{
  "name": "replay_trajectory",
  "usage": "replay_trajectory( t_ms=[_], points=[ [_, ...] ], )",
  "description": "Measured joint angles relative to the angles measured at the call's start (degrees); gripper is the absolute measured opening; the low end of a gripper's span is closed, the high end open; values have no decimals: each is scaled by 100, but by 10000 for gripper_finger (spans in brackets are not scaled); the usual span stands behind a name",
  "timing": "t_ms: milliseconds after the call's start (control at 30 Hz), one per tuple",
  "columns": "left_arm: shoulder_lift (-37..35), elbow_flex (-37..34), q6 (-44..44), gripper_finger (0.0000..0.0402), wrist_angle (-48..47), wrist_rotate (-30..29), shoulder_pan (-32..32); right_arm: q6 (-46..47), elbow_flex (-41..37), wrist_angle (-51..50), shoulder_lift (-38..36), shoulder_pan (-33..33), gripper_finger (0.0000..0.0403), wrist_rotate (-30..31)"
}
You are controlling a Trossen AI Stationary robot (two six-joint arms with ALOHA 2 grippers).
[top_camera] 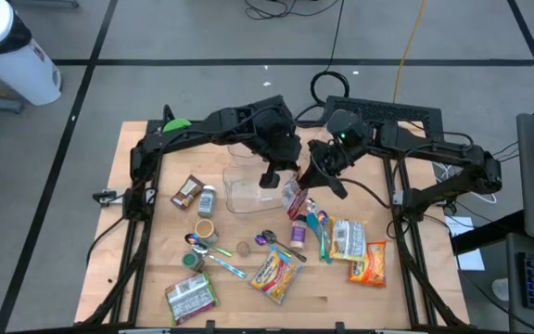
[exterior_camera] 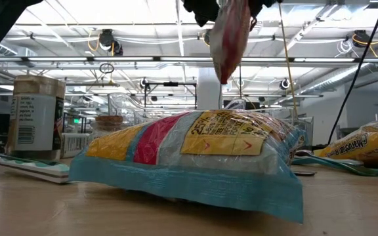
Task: Pick & Place Food Item
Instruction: Put the red noodle pack into the top left transparent bin
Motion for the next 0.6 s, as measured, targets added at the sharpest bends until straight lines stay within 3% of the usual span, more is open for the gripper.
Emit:
replay_trajectory(
  t_ms=[300,600],
  points=[
    [-237,0,26,0,-184,-297,247,57,0,2,0,-253,137,2],
    [-377,0,5,0,-239,-408,426,-47,0,4,0,-708,158,35]
  ],
)
